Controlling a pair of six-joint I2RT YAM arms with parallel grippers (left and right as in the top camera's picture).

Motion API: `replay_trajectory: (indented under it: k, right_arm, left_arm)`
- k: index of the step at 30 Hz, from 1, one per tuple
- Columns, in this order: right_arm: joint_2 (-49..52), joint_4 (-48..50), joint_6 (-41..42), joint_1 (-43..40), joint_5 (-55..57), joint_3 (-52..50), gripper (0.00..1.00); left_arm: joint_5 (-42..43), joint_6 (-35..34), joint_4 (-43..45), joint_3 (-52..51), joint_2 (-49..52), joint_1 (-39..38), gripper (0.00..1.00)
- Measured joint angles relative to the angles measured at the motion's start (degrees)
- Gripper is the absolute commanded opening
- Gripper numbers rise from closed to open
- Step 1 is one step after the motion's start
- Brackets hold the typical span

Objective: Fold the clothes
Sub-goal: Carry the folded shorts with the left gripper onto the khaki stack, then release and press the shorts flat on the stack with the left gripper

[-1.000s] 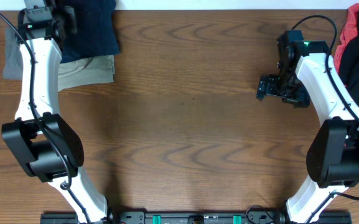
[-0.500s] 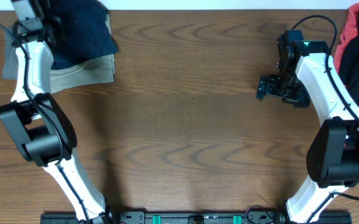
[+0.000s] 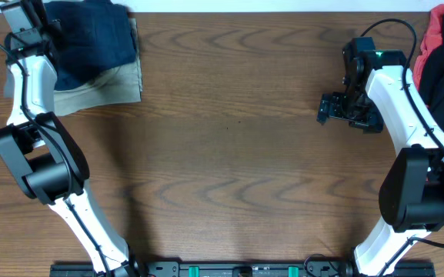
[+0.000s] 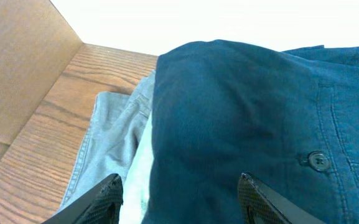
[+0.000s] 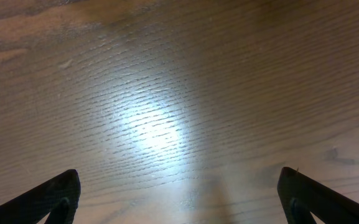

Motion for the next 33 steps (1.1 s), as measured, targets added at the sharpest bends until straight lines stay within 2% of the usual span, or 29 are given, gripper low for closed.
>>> replay_trajectory:
  k: [3, 8, 11, 17, 33]
  right_arm:
    - [0.0, 0.0, 0.0, 0.0, 0.0, 0.0, 0.99]
    - [0.0, 0.0, 0.0, 0.0, 0.0, 0.0, 0.99]
    - [0.0, 0.0, 0.0, 0.0, 0.0, 0.0, 0.99]
    - [0.0, 0.0, 0.0, 0.0, 0.0, 0.0, 0.99]
    - [0.0, 0.0, 0.0, 0.0, 0.0, 0.0, 0.99]
  left_arm:
    - [0.0, -0.2, -0.4, 0.0, -0.1, 0.0, 0.45]
    - [0.0, -3.3, -6.7, 0.1, -0.8, -0.8, 0.11]
    - [0.0, -4.4, -10.8, 0.1, -1.1, -1.6, 0.09]
    - [0.1, -4.8, -11.7, -0.1, -1.0, -2.2, 0.09]
    - [-1.5, -5.2, -17.1, -0.2, 5.0, 5.3, 0.09]
